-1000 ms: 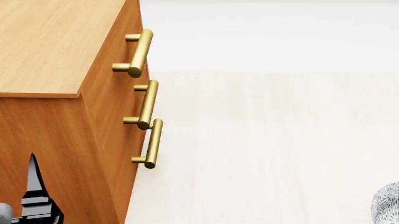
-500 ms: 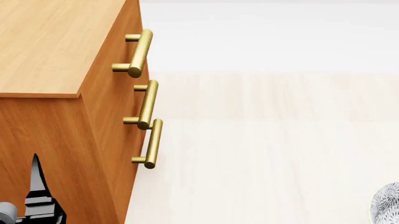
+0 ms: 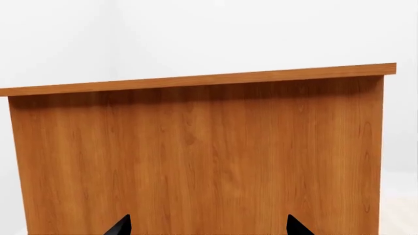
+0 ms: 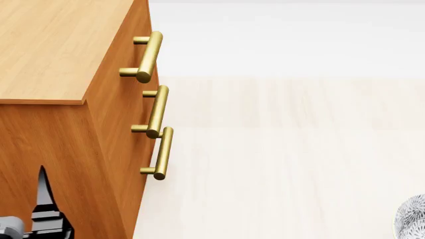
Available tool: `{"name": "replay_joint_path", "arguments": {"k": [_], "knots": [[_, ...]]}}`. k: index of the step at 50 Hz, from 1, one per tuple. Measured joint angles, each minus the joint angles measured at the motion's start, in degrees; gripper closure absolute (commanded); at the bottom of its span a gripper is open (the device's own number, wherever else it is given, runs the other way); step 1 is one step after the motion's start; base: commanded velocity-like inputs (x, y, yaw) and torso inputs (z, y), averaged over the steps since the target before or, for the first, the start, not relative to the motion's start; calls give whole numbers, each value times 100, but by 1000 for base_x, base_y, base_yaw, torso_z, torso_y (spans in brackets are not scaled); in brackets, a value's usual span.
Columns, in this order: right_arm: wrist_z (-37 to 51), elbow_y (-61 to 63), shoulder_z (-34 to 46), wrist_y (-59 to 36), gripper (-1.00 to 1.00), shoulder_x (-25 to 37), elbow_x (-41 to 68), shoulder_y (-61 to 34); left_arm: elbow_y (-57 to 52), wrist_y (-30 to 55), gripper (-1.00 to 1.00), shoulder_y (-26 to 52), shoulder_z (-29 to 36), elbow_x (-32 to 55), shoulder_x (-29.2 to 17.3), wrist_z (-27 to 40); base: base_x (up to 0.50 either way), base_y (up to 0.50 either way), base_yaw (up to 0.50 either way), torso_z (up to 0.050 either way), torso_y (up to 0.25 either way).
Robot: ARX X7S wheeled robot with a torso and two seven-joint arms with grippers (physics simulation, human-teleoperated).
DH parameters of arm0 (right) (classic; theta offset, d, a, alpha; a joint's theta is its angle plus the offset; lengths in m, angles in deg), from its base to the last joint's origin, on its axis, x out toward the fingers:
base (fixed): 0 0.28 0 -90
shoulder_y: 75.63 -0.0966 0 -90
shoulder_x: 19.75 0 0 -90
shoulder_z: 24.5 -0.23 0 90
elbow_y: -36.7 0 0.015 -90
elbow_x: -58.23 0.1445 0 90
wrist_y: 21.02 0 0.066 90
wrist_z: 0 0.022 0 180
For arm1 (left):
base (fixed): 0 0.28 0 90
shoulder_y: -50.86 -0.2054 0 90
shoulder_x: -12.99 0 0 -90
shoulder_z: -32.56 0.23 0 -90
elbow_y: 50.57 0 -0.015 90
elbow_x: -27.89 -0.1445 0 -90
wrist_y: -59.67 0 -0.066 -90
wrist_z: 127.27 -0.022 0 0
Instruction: Close the top drawer of the cabinet and put the bowl on top of it.
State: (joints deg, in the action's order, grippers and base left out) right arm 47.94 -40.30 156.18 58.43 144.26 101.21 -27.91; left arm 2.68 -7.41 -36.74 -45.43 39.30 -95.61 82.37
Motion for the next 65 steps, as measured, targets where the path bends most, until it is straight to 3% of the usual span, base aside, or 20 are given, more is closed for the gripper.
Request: {"name": "replay_joint_path", "arguments": {"k": [28, 29, 47, 65], "knots": [[-146, -533, -73, 159, -100, -318, 29, 43, 36, 35, -100, 76, 148, -34, 1, 56, 0, 0, 0, 0, 0], [-151, -578, -81, 175, 100, -349, 22, 51, 48, 26, -100, 75, 152, -37, 0, 57, 0, 0, 0, 0, 0], [-73, -798, -251, 324, 100, -547, -104, -73, 260, -108, -100, 91, 195, -67, 2, 78, 0, 0, 0, -1, 0], [56, -252, -430, 568, 100, -271, 300, -81, 372, -146, -100, 120, 194, -50, 6, 126, 0, 0, 0, 0, 0]]}}
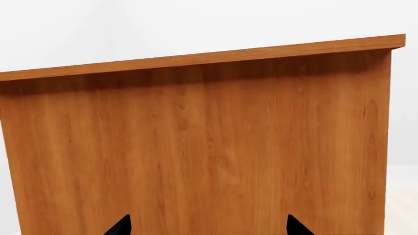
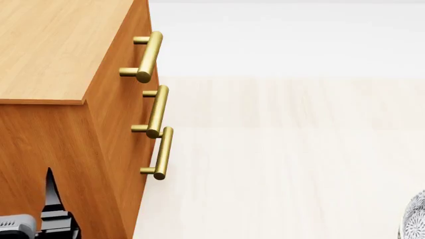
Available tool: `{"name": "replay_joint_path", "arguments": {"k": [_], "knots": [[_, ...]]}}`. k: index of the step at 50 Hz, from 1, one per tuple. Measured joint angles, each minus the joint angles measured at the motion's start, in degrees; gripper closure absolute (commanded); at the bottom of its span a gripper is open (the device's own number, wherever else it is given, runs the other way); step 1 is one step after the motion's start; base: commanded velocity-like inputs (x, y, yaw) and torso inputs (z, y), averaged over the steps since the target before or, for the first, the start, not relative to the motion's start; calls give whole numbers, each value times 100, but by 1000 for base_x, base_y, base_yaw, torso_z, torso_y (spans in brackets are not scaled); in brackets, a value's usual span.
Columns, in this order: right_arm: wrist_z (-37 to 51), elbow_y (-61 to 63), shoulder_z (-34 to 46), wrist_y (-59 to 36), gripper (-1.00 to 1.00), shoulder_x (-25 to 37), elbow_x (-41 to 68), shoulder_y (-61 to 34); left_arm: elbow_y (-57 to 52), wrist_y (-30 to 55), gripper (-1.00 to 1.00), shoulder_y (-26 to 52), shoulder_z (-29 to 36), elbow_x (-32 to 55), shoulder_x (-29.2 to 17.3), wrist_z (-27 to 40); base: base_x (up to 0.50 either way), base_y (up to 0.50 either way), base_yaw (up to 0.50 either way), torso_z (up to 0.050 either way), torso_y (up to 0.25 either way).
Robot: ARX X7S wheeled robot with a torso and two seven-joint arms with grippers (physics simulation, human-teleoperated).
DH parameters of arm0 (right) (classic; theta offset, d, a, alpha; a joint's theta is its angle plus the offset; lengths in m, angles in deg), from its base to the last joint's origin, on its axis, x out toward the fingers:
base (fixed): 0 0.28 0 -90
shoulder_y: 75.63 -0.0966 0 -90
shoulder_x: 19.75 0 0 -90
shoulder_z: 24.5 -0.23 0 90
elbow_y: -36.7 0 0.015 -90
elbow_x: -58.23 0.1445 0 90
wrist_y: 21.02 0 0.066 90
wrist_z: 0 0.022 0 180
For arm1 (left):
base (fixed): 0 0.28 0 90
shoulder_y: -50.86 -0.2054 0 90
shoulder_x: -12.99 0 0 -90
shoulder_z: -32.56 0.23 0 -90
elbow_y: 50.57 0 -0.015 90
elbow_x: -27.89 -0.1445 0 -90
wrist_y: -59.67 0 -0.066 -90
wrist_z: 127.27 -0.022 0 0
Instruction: Close the top drawer of the cabinet and put the bowl on top of it.
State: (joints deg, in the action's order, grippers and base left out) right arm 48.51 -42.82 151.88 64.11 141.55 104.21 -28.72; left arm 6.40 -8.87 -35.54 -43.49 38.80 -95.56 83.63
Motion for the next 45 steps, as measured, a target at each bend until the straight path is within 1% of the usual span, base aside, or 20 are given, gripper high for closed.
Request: {"name": "replay_joint_path", "arguments": {"k": [13, 17, 22, 27, 32, 39, 45], "knots": [[52, 543, -352, -65, 100, 296, 276, -375, 81, -5, -100, 40, -12, 49, 5, 16, 0, 0, 0, 0, 0], [22, 779, -545, -289, 100, 363, 392, -670, 100, 13, -100, 54, -36, 128, 6, -9, 0, 0, 0, 0, 21], [-73, 1041, -826, -805, 100, 297, 569, -1191, 108, 12, -100, 55, -63, 235, 2, -56, 0, 0, 0, 9, 225], [-203, 1197, -1097, -1455, 100, 43, 739, -1837, 119, 3, -100, 54, -88, 322, -5, -94, 0, 0, 0, 11, 238], [-355, 1233, -1305, -2105, 100, -338, 872, -2493, 135, -13, -100, 49, -109, 392, -12, -124, 0, 0, 0, 13, 236], [-581, 1087, -1531, -2845, 100, -963, 1013, -3344, 161, -23, -100, 43, -146, 498, -19, -158, 0, 0, 0, 13, 237], [-790, 813, -1662, -3301, 100, -1524, 1072, -3970, 164, -1, -100, 46, -181, 605, -24, -184, 0, 0, 0, 13, 242]]}}
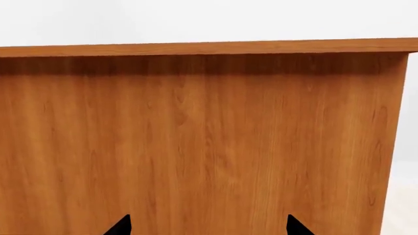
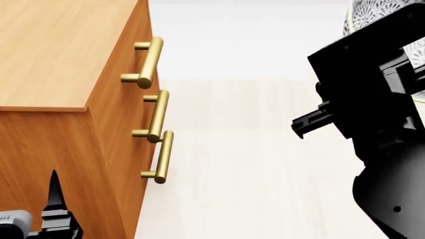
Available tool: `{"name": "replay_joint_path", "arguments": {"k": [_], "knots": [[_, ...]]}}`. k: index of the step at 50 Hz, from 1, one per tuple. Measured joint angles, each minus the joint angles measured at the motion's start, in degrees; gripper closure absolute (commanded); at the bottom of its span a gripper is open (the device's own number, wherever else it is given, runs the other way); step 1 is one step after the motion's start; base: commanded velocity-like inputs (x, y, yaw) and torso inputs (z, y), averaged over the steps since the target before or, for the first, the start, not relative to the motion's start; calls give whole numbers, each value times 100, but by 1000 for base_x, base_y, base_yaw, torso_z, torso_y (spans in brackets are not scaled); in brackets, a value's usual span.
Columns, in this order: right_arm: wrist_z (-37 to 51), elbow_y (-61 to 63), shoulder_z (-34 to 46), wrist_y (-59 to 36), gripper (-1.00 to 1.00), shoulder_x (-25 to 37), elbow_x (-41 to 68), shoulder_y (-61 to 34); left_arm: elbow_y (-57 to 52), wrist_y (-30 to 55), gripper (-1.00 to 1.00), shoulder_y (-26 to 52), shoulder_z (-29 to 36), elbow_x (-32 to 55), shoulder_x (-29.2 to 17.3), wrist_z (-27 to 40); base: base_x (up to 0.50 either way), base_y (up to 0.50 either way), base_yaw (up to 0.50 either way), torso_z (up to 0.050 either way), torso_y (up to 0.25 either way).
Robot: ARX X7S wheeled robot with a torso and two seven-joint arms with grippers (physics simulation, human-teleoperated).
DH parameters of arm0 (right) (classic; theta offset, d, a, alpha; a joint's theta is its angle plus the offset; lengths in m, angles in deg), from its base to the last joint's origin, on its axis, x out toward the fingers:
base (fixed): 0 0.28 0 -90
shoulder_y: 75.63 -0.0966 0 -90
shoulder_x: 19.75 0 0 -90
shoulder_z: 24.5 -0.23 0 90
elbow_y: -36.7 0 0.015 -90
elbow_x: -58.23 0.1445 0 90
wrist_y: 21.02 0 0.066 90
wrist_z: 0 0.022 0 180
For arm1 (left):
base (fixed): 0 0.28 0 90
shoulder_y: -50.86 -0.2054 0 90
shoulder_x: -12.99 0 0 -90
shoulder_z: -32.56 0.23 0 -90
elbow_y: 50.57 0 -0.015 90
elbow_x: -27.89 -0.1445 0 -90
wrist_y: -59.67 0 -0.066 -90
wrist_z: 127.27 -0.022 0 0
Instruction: Close the top drawer of the cabinet and put the bowl on top of it.
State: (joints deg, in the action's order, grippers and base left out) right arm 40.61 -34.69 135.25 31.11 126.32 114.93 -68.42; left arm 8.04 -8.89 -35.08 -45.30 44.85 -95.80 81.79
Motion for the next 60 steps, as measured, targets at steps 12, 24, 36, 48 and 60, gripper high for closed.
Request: {"name": "replay_joint_path", "arguments": {"k": [12, 24, 36, 48, 60], "knots": [[-418, -832, -197, -538, 100, -1031, 0, -1029, 55, -1, -100, 8, -89, 235, -23, -92, 0, 0, 0, 18, 226], [-926, -1889, -141, -708, 100, -2064, -249, -1731, 68, 3, -100, 14, -188, 441, -64, -157, 0, 0, 0, 26, 201], [-1554, -3445, -23, -507, 100, -3330, -613, -2279, 51, 108, -100, 70, -226, 575, -92, -147, 0, 0, 0, 21, 241], [-2137, -4854, 51, -42, 100, -4519, -933, -2622, 59, 131, -100, 78, -298, 689, -113, -132, 0, 0, 0, 16, 250], [-2132, -5423, 887, 731, 100, -5277, -119, -2927, 81, 133, -100, 72, -352, 754, -139, -110, 0, 0, 0, 5, 250]]}}
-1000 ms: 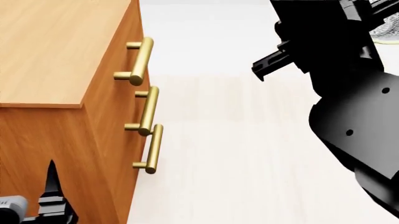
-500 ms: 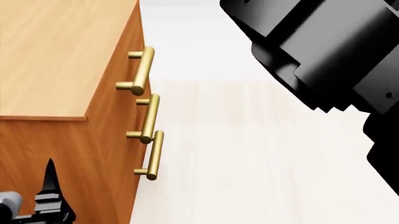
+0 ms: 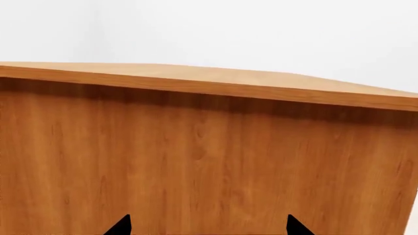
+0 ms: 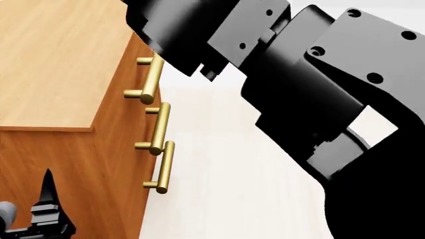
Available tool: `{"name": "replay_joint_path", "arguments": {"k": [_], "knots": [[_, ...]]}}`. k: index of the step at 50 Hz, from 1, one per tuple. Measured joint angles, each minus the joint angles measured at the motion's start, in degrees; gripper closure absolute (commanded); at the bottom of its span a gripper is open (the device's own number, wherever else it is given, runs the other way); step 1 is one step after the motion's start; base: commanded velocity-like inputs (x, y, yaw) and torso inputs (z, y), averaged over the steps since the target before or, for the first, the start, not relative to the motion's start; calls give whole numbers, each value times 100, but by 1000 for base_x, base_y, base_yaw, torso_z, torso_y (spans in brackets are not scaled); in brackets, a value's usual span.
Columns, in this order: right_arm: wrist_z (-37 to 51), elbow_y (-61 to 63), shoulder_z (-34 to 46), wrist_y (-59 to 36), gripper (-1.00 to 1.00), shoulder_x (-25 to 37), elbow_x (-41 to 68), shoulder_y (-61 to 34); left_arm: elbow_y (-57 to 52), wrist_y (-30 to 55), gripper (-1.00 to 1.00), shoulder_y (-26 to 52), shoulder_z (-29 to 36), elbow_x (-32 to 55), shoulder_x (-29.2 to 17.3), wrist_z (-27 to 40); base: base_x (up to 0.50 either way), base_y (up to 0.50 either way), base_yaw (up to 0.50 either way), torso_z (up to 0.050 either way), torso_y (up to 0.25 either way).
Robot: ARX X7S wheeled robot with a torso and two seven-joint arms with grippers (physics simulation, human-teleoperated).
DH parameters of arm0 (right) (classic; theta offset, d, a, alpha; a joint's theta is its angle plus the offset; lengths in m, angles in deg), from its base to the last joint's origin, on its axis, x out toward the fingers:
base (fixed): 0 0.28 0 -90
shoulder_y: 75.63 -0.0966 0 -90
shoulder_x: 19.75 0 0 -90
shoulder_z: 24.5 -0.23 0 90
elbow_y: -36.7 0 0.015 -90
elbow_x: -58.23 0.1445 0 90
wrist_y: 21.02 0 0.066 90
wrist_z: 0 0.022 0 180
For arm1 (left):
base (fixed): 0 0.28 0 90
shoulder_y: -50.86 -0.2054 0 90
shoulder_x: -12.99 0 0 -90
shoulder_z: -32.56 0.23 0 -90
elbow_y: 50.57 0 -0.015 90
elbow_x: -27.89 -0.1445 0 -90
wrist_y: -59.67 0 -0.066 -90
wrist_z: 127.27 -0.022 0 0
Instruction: Close the top drawer of the cabinet and put the bowl on top of it.
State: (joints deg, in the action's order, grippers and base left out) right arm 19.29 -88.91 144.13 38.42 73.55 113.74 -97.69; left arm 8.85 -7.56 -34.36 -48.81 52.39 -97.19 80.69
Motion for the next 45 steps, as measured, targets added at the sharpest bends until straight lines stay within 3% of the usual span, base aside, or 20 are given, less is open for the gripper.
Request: {"name": "replay_joint_path", "arguments": {"k": [5, 18, 45], "knots": [[192, 175, 410, 264, 100, -132, 477, -74, 4, -12, -100, -11, -8, -1, -11, 12, 0, 0, 0, 0, 235], [658, 1060, 896, 512, 100, -278, 1069, -77, 2, -73, -100, -46, 32, -114, -37, 74, 0, 0, 0, 0, 2], [1190, 3082, 1076, 201, 100, -330, 1040, 249, 15, -284, -100, -183, -30, -88, -79, 83, 0, 0, 0, 0, 0]]}}
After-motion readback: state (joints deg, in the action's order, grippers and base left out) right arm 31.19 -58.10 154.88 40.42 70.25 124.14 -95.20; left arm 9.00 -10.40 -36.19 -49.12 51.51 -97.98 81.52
